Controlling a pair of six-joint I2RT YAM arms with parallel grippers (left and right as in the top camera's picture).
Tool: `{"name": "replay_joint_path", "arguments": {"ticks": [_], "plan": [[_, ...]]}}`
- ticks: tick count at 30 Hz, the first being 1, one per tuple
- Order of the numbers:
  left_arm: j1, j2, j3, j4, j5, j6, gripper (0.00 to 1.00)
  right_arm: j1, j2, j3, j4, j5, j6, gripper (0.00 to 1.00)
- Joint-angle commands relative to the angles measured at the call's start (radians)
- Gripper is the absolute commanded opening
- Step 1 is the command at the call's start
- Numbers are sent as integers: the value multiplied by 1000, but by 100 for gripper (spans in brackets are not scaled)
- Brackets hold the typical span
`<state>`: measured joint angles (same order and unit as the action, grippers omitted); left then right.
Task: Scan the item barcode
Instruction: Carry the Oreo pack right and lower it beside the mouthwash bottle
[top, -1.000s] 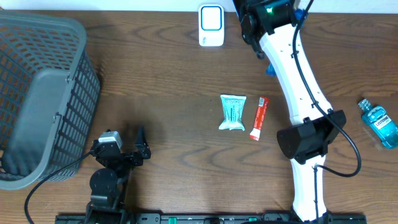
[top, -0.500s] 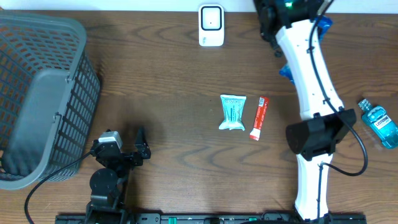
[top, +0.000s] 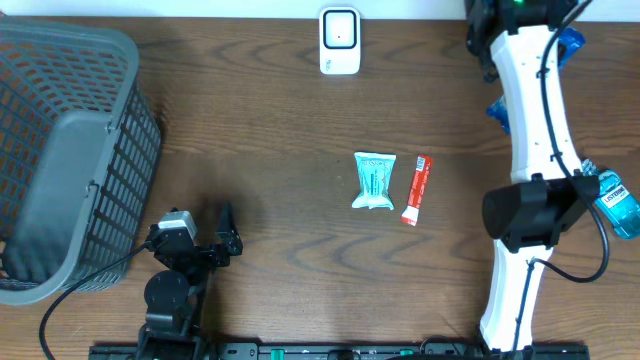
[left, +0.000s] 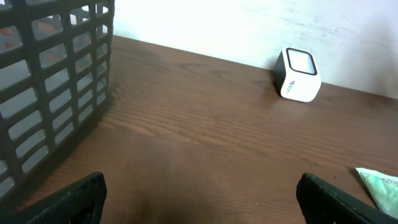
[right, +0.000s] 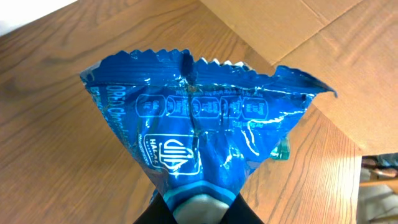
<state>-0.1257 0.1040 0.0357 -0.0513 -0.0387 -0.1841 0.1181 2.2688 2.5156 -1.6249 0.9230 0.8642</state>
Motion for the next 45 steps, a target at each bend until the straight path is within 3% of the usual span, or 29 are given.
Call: {"name": "replay_joint_path", "arguments": {"ticks": [1,12,22,31,32,33,34,35,39,45], "plan": [[3,-2,-32,-14,-6,-5,98,-56,8,0,19,44,22,1],[3,-2,-32,-14,-6,-5,98,-158,8,-76,189,43,22,1],[3,-2,-32,-14,-6,-5,98,-202,8,-378,475,114,22,1],[3,-2,-32,-14,-6,-5,98,-292,8,-562,581,156,22,2],[3,-2,-32,-14,-6,-5,98,-303,8,-576,584,156,22,14],[3,-2,-32,-14,-6,-5,98,-311,8,-582,581,156,21,41],[3,-2,-32,-14,-6,-5,98,-317,8,-583,571,156,21,54],[3,-2,-32,-14,-6,-5,98,-323,8,-583,565,160,21,60],[3,-2,-32,-14,-6,-5,98,-333,-8,-580,550,219,-3,96],[3,-2,-32,-14,-6,-5,98,-299,-105,-578,479,265,-8,99]]}}
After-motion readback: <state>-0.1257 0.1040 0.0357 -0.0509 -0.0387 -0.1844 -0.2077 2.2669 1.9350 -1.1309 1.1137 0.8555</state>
